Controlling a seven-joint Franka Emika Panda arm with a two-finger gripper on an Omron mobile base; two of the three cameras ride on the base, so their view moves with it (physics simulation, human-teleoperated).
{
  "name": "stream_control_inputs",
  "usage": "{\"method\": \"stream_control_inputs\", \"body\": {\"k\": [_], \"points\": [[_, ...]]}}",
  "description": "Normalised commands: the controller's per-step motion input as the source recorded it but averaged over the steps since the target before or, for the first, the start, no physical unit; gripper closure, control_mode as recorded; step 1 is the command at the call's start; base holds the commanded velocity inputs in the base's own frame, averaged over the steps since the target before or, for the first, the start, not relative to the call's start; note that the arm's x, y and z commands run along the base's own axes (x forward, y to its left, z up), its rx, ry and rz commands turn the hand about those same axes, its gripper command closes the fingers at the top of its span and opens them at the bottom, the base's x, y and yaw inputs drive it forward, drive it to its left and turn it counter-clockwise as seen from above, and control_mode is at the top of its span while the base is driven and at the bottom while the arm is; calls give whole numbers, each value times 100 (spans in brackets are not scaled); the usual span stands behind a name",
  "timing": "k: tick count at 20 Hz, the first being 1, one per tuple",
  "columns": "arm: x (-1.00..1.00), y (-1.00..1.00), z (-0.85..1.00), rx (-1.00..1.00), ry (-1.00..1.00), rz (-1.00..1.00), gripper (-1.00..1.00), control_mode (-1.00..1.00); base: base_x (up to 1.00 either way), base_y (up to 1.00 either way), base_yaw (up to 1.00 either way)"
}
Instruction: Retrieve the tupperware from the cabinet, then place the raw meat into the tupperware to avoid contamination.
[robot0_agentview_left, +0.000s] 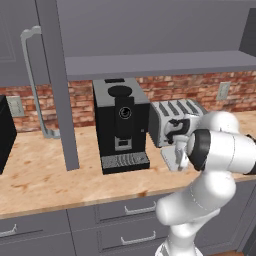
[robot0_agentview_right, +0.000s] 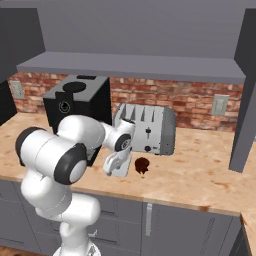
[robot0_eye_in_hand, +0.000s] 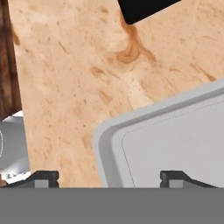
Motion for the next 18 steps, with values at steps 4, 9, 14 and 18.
{"method": "stream_control_inputs", "body": {"k": [4,9,14,18], "points": [[-9,-9,37,0,0,3,-100,-100,0,0,0],[-17,-8,44,0,-3,2,-100,-100,0,0,0],[-19,-8,42,0,-1,0,-100,-100,0,0,0],[-24,-14,39,0,0,-4,-100,-100,0,0,0]]}}
